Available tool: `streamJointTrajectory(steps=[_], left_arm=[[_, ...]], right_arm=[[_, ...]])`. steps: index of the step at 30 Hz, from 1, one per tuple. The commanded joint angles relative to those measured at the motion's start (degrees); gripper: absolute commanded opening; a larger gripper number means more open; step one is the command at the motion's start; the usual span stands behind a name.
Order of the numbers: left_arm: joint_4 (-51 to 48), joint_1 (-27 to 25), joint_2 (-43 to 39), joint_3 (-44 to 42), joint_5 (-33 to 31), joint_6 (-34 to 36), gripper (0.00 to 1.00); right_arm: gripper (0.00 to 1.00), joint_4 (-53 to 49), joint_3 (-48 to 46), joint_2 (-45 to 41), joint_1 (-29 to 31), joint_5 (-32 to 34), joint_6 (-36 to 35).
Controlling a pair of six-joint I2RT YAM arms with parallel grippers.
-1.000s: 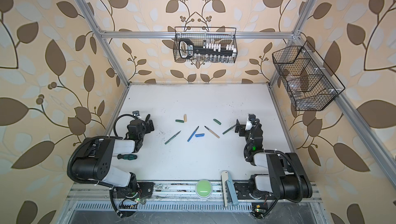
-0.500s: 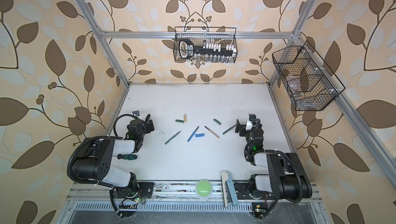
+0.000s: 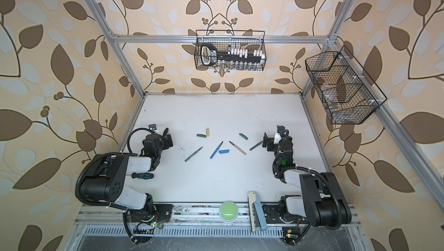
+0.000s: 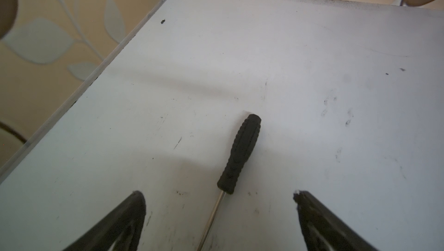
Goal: Insert the pens into the pen caps
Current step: 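Reach the right gripper to the blue pen and close on its barrel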
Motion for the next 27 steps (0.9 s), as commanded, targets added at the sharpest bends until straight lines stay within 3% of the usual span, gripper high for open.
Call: streamJointTrajectory(steps=[1,3,5,8,11,13,15,18,21,27], left_arm=[[0.96,0.63,-1.45,2.54,-2.69,0.1,0.99],[-7.26,0.64,-4.08,5.2,-6.16,-1.91,0.99],[-13.72,0.57,-7.48,7.61,-5.66,-2.08,0.99],[-25.36,0.64,-12.87,11.79,-2.0,-4.66,0.99],[-36.1,0.6,-18.05,15.87,7.54,-8.27,0.99],[-38.54,0.27,-21.03,16.27,14.23,-9.36,0.99],[-39.11,0.02,-23.8,15.09,15.25,-14.71,0.99],[-41.32,-0.29,-27.26,13.83,22.17,-15.58,0.99],[-46.41,-1.87,-29.61,13.79,19.92,-16.67,0.99],[-48.98,-3.76,-32.43,12.48,22.89,-15.62,0.99]], right_arm=[[1.0,-19.8,9.77,-2.36,2.22,5.06,2.69],[0.96,-28.81,15.04,-2.38,3.84,3.12,6.45],[0.93,-37.66,20.34,-2.03,6.6,2.74,10.34],[0.88,-46.75,27.04,-0.7,11.0,-2.37,14.44],[0.86,-52.75,31.77,1.02,15.9,-5.74,16.97],[0.84,-55.85,34.31,3.04,18.63,-8.74,19.21],[0.82,-57.47,35.73,4.77,20.36,-12.18,21.54],[0.8,-57.99,36.29,6.13,23.83,-12.41,22.68],[0.79,-59.83,37.57,7.54,26.16,-10.34,23.64],[0.78,-61.09,40.51,12.58,28.19,-10.22,24.52]])
